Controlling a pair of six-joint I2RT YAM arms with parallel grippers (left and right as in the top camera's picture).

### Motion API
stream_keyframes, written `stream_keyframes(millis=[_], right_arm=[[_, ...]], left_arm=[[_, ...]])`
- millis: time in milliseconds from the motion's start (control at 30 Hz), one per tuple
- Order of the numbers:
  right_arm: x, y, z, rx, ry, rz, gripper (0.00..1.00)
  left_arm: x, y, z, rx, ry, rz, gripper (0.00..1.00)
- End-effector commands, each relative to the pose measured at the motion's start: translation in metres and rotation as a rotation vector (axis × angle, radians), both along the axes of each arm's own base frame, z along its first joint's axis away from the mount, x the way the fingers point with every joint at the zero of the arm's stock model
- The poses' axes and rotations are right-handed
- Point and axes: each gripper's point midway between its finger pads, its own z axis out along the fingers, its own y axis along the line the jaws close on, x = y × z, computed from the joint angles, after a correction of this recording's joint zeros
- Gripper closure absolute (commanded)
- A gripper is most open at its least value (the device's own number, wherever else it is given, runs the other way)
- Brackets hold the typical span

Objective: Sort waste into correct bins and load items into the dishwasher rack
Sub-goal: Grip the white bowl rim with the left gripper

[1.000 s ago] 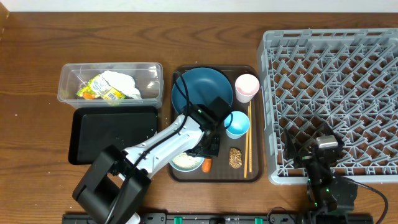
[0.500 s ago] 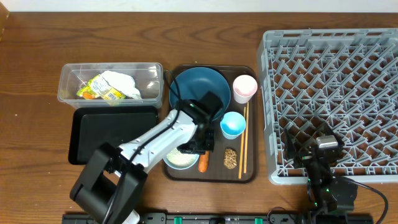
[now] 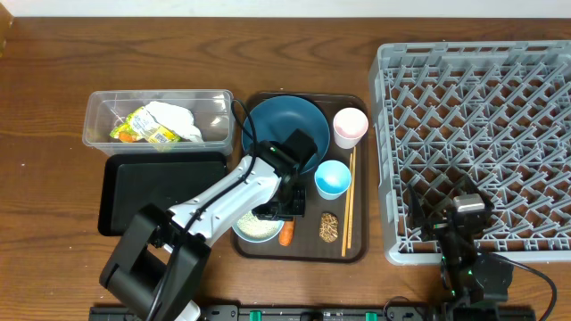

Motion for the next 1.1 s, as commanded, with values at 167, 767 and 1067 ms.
stream_keyframes(millis=[167,767,1067], right_arm=[[-0.0003,0.0018,-0.0008,-0.012,0.000,0.009,0.01],[-0.0003,0.0018,-0.0008,-0.012,0.000,0.009,0.01],[-0.0003,0.0018,-0.0008,-0.013,0.000,0.009,0.01]], left_arm=[[-0.0020,0.0085,-0.0055,0.038,0.014,0.014,0.78],[-0.0042,0.0071,-0.0106,0.040,0.005,0.001,0.77],[-0.0039,0.0078,-0.0096,0.041,0.007,0.005,0.94]])
